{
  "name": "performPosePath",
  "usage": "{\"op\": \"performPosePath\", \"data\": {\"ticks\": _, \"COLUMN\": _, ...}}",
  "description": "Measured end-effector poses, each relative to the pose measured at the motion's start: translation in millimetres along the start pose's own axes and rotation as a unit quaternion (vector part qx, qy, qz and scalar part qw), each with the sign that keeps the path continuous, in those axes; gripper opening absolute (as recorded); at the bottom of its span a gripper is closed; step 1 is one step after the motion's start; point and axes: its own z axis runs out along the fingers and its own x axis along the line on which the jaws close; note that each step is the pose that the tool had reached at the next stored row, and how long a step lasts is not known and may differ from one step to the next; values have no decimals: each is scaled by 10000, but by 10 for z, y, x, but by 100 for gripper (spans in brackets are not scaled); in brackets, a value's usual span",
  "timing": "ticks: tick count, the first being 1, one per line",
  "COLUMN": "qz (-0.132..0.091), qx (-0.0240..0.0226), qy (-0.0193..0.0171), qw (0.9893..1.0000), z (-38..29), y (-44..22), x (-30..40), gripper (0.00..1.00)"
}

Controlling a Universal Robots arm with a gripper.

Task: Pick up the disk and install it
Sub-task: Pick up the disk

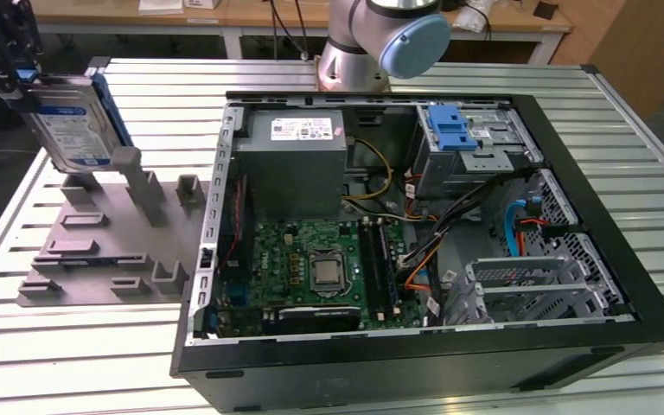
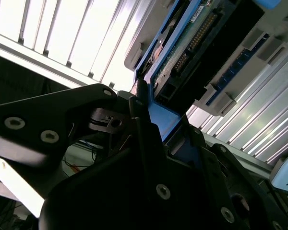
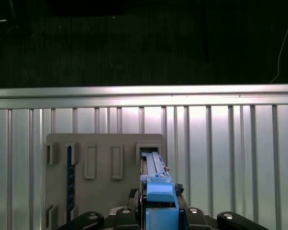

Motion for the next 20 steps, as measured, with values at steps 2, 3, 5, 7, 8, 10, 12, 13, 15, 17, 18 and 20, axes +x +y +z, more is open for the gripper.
{"op": "performPosePath", "data": {"ticks": 2, "qz": 0, "qx": 0, "qy": 0, "qw": 10000, "z": -11, "y": 0, "x": 0, "gripper": 36}}
{"op": "performPosePath", "data": {"ticks": 3, "qz": 0, "qx": 0, "qy": 0, "qw": 10000, "z": -16, "y": 0, "x": 0, "gripper": 36}}
{"op": "performPosePath", "data": {"ticks": 5, "qz": 0, "qx": 0, "qy": 0, "qw": 10000, "z": -25, "y": 0, "x": 0, "gripper": 36}}
{"op": "performPosePath", "data": {"ticks": 7, "qz": 0, "qx": 0, "qy": 0, "qw": 10000, "z": -34, "y": 1, "x": 0, "gripper": 36}}
{"op": "performPosePath", "data": {"ticks": 8, "qz": 0, "qx": 0, "qy": 0, "qw": 10000, "z": -39, "y": 0, "x": 0, "gripper": 36}}
{"op": "performPosePath", "data": {"ticks": 10, "qz": 0, "qx": 0, "qy": 0, "qw": 10000, "z": -48, "y": 1, "x": 0, "gripper": 36}}
{"op": "performPosePath", "data": {"ticks": 12, "qz": -1, "qx": 0, "qy": 0, "qw": 10000, "z": -58, "y": 1, "x": 0, "gripper": 36}}
{"op": "performPosePath", "data": {"ticks": 13, "qz": 0, "qx": 0, "qy": 0, "qw": 10000, "z": -63, "y": 1, "x": 0, "gripper": 36}}
{"op": "performPosePath", "data": {"ticks": 15, "qz": 0, "qx": 0, "qy": 0, "qw": 10000, "z": -72, "y": 1, "x": 0, "gripper": 36}}
{"op": "performPosePath", "data": {"ticks": 17, "qz": 0, "qx": 0, "qy": 0, "qw": 10000, "z": -81, "y": 1, "x": 0, "gripper": 36}}
{"op": "performPosePath", "data": {"ticks": 18, "qz": 0, "qx": 0, "qy": 0, "qw": 10000, "z": -85, "y": 1, "x": 0, "gripper": 36}}
{"op": "performPosePath", "data": {"ticks": 20, "qz": 0, "qx": 0, "qy": 0, "qw": 10000, "z": -91, "y": 2, "x": 0, "gripper": 36}}
